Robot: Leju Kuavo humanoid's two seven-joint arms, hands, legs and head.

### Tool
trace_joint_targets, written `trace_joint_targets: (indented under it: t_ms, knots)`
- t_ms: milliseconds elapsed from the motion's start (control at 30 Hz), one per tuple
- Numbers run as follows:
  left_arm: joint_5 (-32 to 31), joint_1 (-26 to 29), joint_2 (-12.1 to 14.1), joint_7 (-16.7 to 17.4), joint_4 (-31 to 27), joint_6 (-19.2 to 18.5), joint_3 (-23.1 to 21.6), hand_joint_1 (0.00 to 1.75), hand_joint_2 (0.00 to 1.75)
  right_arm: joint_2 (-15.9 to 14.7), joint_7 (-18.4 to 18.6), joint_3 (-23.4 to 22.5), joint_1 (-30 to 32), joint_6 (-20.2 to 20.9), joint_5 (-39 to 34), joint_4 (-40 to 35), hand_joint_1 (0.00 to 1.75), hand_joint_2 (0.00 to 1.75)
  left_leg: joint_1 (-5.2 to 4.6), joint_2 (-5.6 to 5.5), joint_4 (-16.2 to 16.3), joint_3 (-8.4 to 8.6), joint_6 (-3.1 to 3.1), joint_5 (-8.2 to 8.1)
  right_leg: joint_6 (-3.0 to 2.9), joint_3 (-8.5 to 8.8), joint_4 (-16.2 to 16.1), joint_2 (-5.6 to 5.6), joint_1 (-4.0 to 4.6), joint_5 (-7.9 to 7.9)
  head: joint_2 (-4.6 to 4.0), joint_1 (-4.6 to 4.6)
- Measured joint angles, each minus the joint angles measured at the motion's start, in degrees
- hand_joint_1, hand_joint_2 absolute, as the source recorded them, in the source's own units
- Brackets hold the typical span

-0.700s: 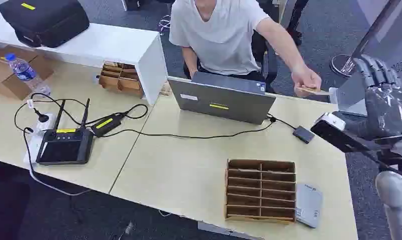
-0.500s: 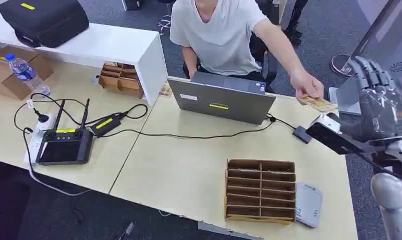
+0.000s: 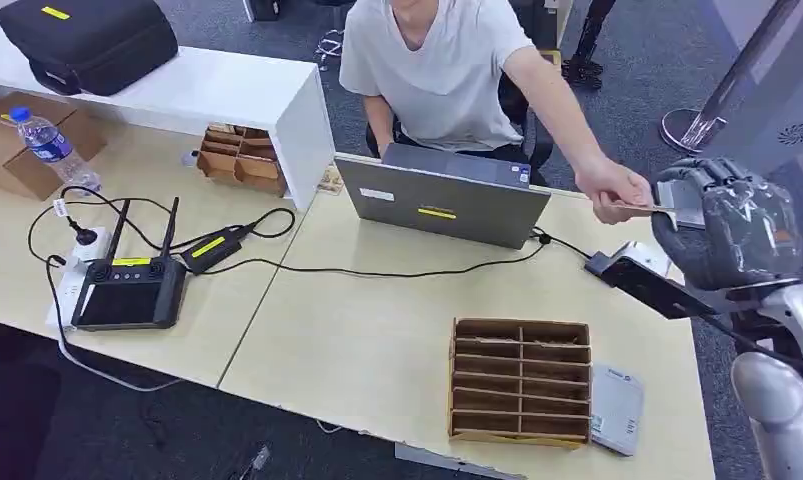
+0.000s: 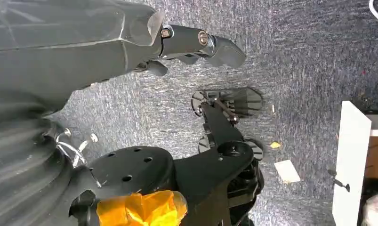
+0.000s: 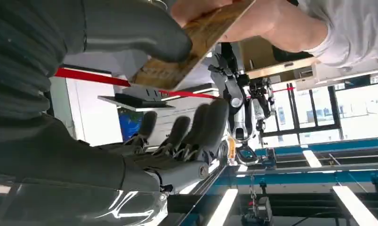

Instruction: Pass the card to the sensor for recognition and then transmit it.

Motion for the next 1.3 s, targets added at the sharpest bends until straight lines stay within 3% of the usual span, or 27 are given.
trace_joint_targets:
  t_ms: [233, 367, 767, 1067, 1300]
  knots:
    - [-0.3, 0.0, -0.1, -0.1, 0.0, -0.3, 0.6, 0.00, 1.75, 0.1, 0.0, 0.0, 0.0, -0.3, 0.0, 0.0, 1.75, 1.75, 0.00, 0.00, 0.0, 0.00, 0.00, 0.00, 0.00, 0.00, 0.0, 0.00, 0.00, 0.00, 0.00, 0.00]
    - [-0.9, 0.0, -0.1, -1.9, 0.0, -1.6, 0.6, 0.00, 1.75, 0.1, -0.4, 0.0, 0.0, -0.4, -0.5, 0.0, 1.75, 1.75, 0.00, 0.00, 0.0, 0.00, 0.00, 0.00, 0.00, 0.00, 0.0, 0.00, 0.00, 0.00, 0.00, 0.00]
    - [-1.5, 0.0, -0.1, -1.4, 0.0, 0.0, 0.6, 0.00, 1.75, 0.1, 0.4, -0.3, 0.7, -2.4, 2.6, 0.2, 1.75, 1.75, 0.00, 0.00, 0.0, 0.01, 0.00, 0.00, 0.00, -0.02, 0.0, 0.00, 0.00, 0.00, 0.00, 0.02]
    - [-2.0, 0.0, -0.1, -1.0, 0.0, 0.0, 1.1, 0.00, 1.75, -0.4, 0.5, -5.2, 2.5, -6.6, 7.8, 4.0, 1.75, 1.75, 0.00, 0.00, 0.0, 0.00, 0.00, 0.00, 0.00, -0.01, 0.0, 0.00, 0.00, 0.00, 0.00, 0.02]
    - [-2.4, 0.0, -0.1, -1.0, 0.0, 0.4, 2.3, 0.00, 1.75, -0.4, -3.2, -7.7, 5.0, -7.3, 7.8, 4.7, 1.75, 1.75, 0.00, 0.00, 0.0, 0.00, 0.00, -0.01, 0.00, -0.01, 0.0, 0.01, 0.01, 0.00, 0.00, 0.02]
